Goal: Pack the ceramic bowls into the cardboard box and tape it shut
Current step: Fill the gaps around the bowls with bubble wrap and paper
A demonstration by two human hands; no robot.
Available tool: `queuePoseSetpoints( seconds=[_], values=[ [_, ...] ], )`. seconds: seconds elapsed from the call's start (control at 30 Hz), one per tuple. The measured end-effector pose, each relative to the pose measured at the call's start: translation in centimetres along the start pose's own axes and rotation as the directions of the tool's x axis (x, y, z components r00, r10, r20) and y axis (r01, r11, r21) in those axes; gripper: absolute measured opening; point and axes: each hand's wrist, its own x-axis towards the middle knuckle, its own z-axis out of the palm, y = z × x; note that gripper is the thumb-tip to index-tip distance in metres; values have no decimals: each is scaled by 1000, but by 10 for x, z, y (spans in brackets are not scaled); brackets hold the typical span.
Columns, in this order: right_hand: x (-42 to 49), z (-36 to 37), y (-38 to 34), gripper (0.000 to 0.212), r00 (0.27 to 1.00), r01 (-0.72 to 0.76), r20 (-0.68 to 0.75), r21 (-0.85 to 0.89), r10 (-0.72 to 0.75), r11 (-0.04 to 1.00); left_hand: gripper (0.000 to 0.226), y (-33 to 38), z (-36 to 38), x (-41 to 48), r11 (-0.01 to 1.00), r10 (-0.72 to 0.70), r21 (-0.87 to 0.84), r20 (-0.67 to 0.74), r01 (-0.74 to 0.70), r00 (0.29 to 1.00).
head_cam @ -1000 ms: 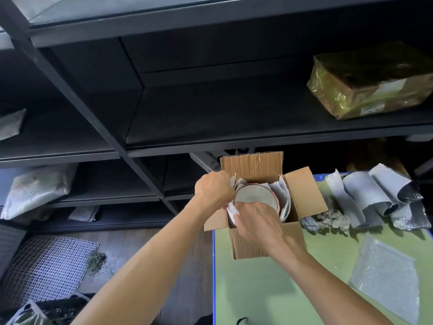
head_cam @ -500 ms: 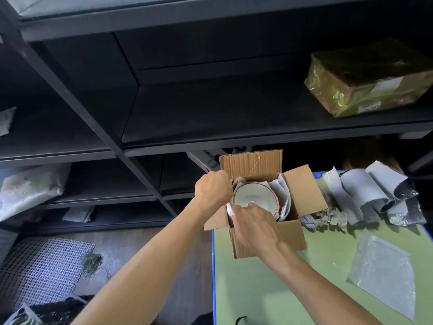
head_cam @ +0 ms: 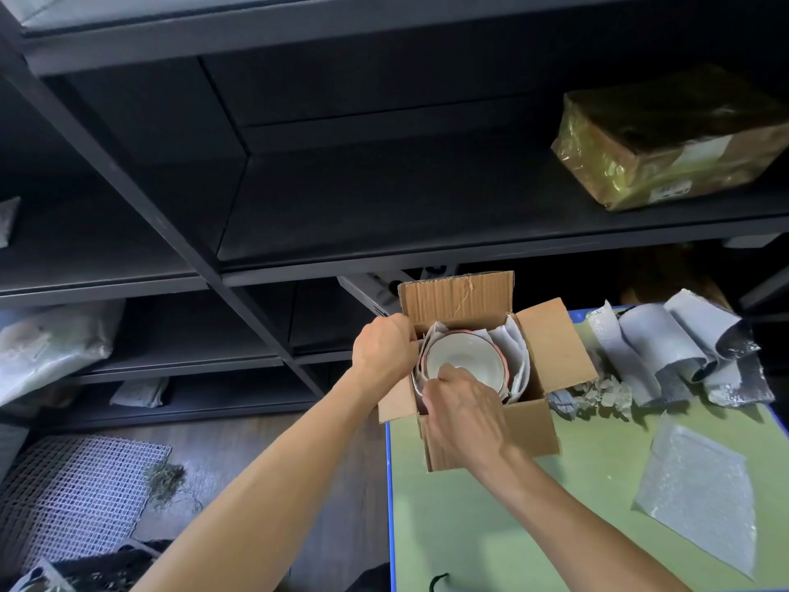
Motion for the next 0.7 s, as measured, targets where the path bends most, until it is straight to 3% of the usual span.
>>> queuePoseSetpoints(
  seconds=[0.2,0.4,0.6,0.7],
  values=[
    [-3,3,9,28,995,56,-90,91,-48,994,21,-1,3,-4,1000,5,-30,-58,-7,998],
    [-2,6,10,25,998,33,-57,146,-25,989,16,0,5,-8,999,-2,-52,-44,0,999],
    [-3,4,16,5,996,71,-63,200,-59,977,21,-1,9,-17,995,-6,-103,-112,-6,994],
    [-13,3,23,13,987,118,-135,240,-88,964,23,-1,7,-28,987,12,-155,-162,-38,987]
  ],
)
